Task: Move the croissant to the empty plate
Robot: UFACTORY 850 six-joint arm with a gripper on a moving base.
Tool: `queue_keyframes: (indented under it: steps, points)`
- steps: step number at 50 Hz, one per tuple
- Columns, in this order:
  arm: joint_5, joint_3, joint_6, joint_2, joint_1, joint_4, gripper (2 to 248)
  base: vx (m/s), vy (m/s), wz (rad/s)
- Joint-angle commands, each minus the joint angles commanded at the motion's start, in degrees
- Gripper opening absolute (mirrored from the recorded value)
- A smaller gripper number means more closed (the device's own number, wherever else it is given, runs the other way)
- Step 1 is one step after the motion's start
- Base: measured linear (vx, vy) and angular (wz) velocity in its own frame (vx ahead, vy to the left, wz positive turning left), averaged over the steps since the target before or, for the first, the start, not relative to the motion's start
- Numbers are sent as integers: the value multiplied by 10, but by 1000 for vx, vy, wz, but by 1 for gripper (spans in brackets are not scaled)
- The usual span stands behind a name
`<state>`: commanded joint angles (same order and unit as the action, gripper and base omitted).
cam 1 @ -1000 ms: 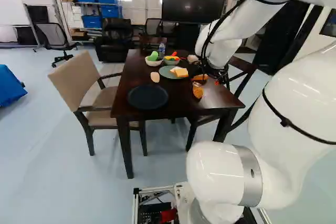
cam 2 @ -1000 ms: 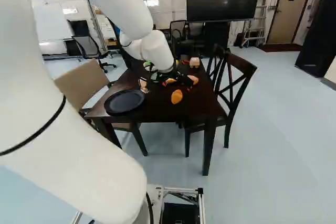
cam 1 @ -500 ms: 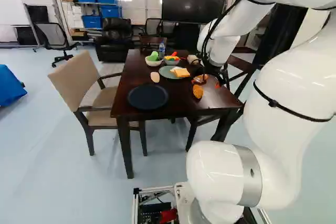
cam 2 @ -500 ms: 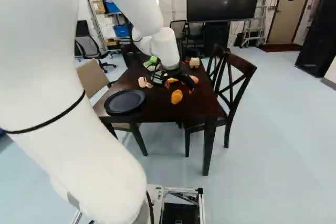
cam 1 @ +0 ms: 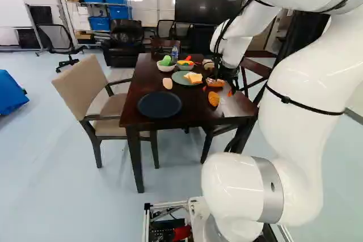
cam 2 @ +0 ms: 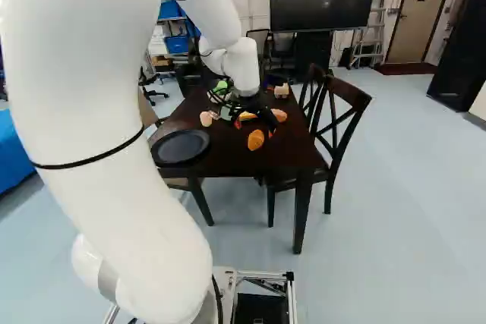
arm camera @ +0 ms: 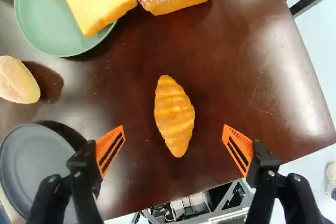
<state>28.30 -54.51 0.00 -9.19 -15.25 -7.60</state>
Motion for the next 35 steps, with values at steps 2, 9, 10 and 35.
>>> queue_keyframes:
  steps: [2, 9, 10, 35]
  points:
    - [6, -4, 0, -3, 1, 0, 247, 0, 0, 0]
    - [13, -13, 0, -12, 1, 0, 247, 0, 0, 0]
    - [13, -15, 0, -13, 1, 1, 247, 0, 0, 0]
    - [20, -62, 0, -61, 0, 16, 247, 0, 0, 0]
